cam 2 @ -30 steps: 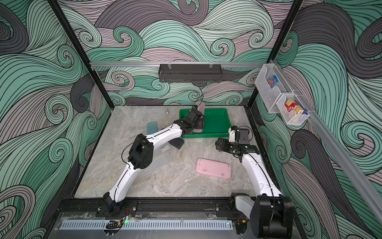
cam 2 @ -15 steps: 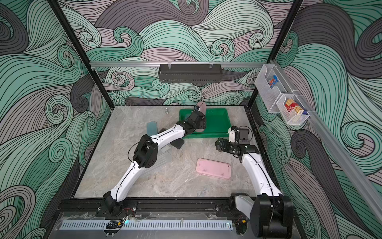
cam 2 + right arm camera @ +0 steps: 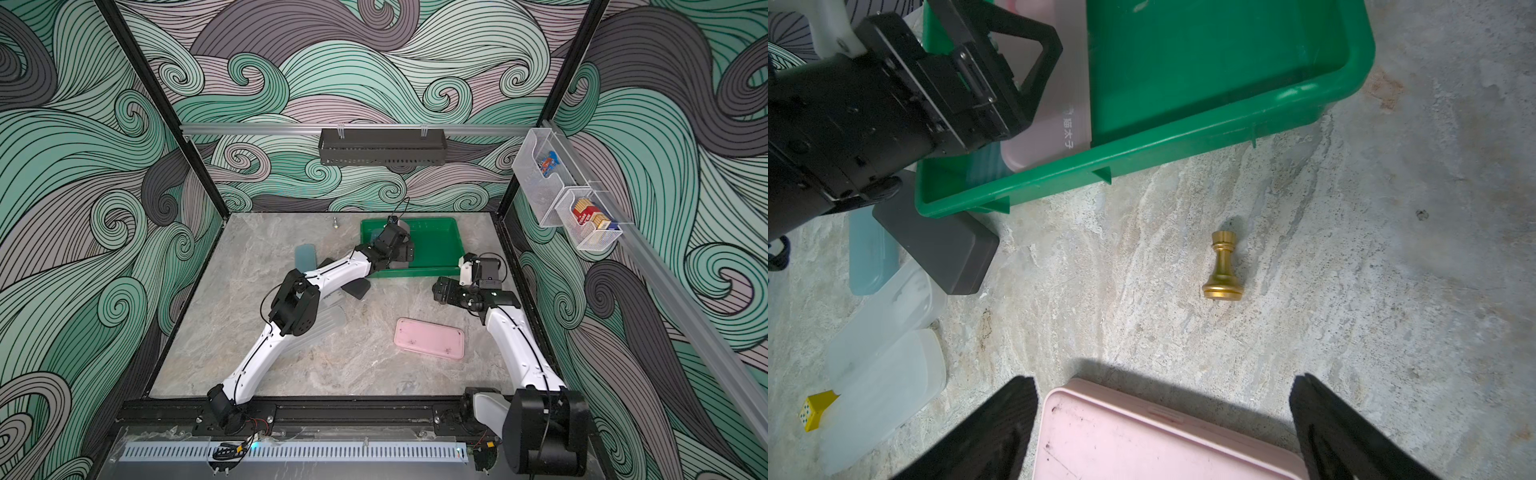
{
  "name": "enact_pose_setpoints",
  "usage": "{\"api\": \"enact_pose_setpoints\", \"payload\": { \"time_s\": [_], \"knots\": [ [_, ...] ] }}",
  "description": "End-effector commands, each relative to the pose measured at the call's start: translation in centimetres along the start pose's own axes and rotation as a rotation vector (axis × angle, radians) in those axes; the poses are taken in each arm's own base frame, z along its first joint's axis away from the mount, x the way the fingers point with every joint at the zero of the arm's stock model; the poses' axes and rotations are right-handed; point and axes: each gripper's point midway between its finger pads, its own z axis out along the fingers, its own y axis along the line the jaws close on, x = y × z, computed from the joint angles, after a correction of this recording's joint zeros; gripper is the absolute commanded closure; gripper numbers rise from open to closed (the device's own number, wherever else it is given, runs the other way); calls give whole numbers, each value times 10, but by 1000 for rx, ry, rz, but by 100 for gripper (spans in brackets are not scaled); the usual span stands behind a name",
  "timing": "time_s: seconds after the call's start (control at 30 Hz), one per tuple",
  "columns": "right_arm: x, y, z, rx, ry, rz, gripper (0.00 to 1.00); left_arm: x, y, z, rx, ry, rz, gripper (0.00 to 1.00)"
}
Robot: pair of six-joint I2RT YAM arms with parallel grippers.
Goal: Put the pencil case into the storage box
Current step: Place the pencil case at the storage box.
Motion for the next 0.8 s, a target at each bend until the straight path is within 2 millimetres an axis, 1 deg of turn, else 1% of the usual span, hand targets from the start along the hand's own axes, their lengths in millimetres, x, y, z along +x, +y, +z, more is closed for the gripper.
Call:
{"api": "enact_pose_setpoints", "payload": {
  "time_s": [0.0, 0.13, 0.23, 0.33, 0.43, 0.53, 0.57, 0.67, 0.7, 0.77],
  "knots": [
    [1, 1, -1, -16, -1, -2, 1, -6, 1, -11, 2, -11, -4, 1],
    [1, 1, -2, -16, -5, -1, 1, -12, 0, -25, 3, -28, 1, 1],
    [0, 1, -2, -14, -7, -1, 1, -25, -1, -45, 3, -61, 11, 1],
    [1, 1, -1, -13, -5, -2, 1, -43, 3, -72, 0, -101, 26, 1],
    [0, 1, -2, -15, -8, -2, 1, -64, 9, -106, -1, -152, 68, 1],
    [-1, 2, -3, -20, -12, -3, 1, -85, 12, -143, 13, -185, 163, 1],
    [0, 3, -3, -22, -11, -2, 1, -89, 15, -155, 12, -181, 205, 1],
    [0, 5, -6, -32, -16, 0, 1, -91, 31, -186, 21, -139, 290, 1],
    [1, 6, -6, -39, -17, 0, 1, -87, 38, -194, 20, -109, 302, 1],
    [3, 12, -8, -72, -13, -4, 1, -73, 60, -210, -11, -44, 331, 1]
  ]
}}
